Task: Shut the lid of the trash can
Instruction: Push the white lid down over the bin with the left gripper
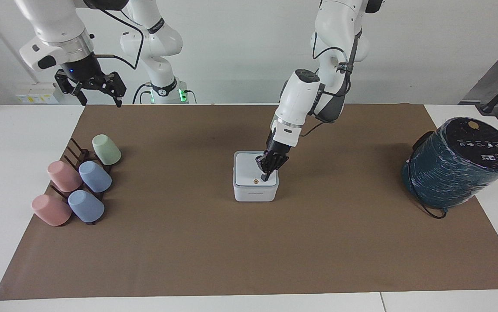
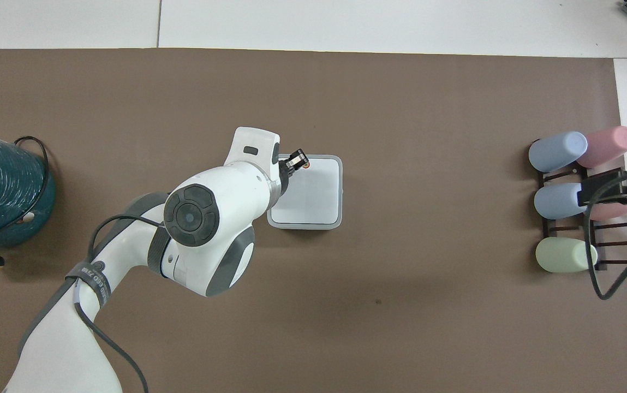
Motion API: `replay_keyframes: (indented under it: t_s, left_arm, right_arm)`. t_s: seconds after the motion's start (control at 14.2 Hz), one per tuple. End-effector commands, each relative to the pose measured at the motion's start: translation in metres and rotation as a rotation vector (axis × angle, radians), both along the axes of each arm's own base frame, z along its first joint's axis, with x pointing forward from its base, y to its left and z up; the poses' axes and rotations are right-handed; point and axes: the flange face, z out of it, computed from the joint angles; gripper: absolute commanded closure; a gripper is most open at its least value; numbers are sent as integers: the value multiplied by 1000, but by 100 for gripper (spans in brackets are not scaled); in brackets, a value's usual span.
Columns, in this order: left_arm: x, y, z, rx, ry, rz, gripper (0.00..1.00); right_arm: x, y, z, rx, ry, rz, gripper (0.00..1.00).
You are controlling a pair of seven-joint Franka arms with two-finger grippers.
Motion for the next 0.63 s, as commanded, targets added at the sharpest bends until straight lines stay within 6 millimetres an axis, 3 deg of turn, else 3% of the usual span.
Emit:
replay_keyframes:
  t_s: [0.0, 0.56]
  left_arm:
    - [2, -4, -17, 5, 21, -3, 100]
    - [0, -12, -45, 25, 39, -20, 100]
  right_arm:
    - [-7, -1, 1, 5, 0, 19, 0]
    - [-7, -1, 1, 5, 0, 19, 0]
